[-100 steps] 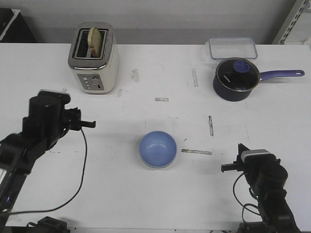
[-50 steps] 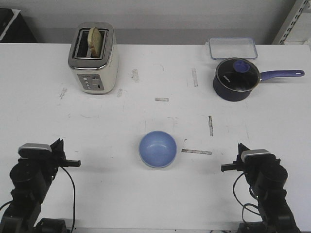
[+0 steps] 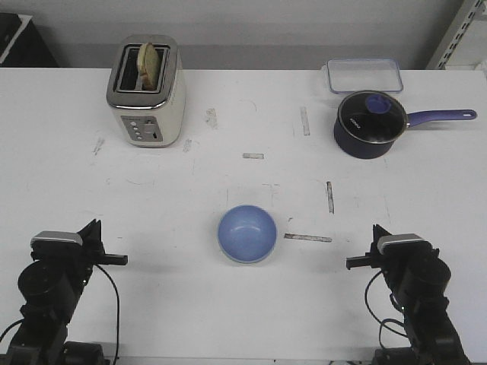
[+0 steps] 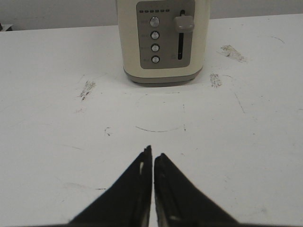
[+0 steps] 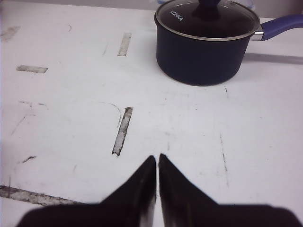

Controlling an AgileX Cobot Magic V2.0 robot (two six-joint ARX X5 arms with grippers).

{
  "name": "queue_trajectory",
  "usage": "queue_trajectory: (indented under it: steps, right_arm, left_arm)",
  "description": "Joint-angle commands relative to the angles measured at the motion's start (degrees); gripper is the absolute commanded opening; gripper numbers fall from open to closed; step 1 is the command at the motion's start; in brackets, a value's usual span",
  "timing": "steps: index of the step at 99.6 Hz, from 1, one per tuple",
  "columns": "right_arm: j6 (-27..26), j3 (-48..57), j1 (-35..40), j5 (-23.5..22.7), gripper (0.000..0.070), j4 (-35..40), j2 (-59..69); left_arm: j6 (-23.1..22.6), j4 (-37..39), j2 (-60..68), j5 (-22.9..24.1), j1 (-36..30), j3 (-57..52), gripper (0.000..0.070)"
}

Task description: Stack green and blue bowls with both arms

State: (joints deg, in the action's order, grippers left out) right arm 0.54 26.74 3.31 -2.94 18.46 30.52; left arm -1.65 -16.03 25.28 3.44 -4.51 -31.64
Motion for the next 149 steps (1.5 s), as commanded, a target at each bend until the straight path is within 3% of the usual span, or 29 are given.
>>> queue_trajectory:
  steps: [1, 59, 78, 107, 149]
  right_arm:
    - [-0.7, 0.2, 0.1, 0.0, 0.0, -1.2, 0.3]
    - [-0.7, 0.2, 0.1, 0.0, 0.0, -7.9, 0.3]
    - [-0.7, 0.2, 0.1, 0.0, 0.0, -9.7, 0.3]
    - [-0.7, 0.2, 0.1, 0.0, 0.0, -9.7, 0.3]
    - [-0.7, 0.2, 0.1, 0.0, 0.0, -9.9, 0.3]
  left_arm:
    - [-0.5, 1.3, -0.4, 0.0, 0.0, -0.7, 0.0001]
    - [-0.5, 1.7, -7.4, 0.3, 1.0, 1.3, 0.0001]
    - [-0.5, 11.6, -15.4, -1.0, 4.8, 13.7, 0.0001]
    - [-0.5, 23.5, -25.1, -1.1, 4.5, 31.0, 0.0001]
    - [-0.3, 22.5, -25.1, -1.8, 3.6, 30.9, 0.0001]
